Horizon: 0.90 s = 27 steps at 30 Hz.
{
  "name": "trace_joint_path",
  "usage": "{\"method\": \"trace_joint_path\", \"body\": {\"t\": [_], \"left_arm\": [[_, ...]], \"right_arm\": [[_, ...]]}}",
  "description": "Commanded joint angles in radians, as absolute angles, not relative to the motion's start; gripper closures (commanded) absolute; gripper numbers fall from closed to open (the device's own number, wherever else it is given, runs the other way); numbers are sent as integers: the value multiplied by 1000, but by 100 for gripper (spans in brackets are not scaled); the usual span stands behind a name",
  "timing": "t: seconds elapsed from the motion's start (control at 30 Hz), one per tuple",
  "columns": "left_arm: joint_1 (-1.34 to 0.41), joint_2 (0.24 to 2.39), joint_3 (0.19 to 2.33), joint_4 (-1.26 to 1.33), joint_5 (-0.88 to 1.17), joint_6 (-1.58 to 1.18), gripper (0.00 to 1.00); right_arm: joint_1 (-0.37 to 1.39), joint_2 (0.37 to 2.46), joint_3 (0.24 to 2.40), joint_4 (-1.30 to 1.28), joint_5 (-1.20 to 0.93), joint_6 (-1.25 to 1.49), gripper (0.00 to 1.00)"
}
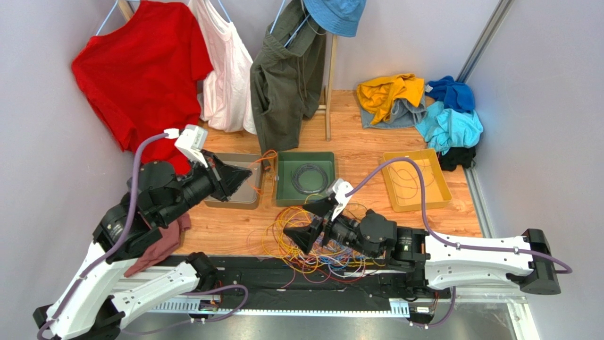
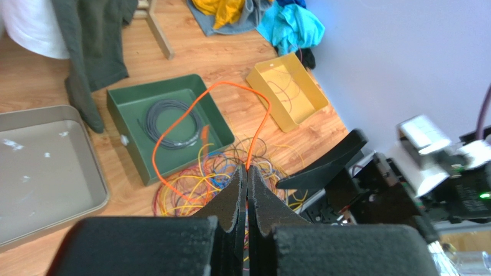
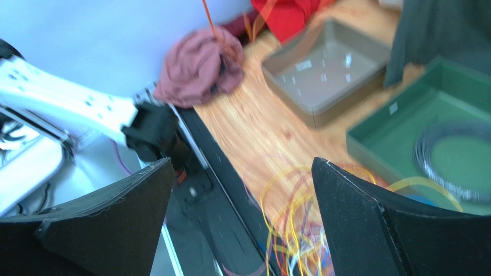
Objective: Untangle the cables
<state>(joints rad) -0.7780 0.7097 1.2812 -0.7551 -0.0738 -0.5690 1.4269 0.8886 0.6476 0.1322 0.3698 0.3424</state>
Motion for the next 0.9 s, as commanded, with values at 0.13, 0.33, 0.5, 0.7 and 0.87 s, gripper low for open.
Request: {"method": "trace_joint_path", "body": {"t": [0.13, 0.33, 0.5, 0.7, 0.87], "left_arm": [[-775, 724, 1193, -657, 44, -624, 100], [-775, 718, 1157, -640, 66, -632, 100], [-775, 703, 1146, -638, 74, -626, 100], [-776, 673, 1131, -643, 75, -623, 100], [-775, 646, 1098, -644, 77, -632, 100]], "right_arm": [[1436, 1012, 775, 379, 428, 180, 4], [1436, 1173, 894, 368, 436, 152, 6], [1428, 1268, 928, 428, 573, 144, 10], [1394, 1284, 904, 483, 641, 169, 39], [1394, 1249, 868, 528, 641, 160, 69]]}}
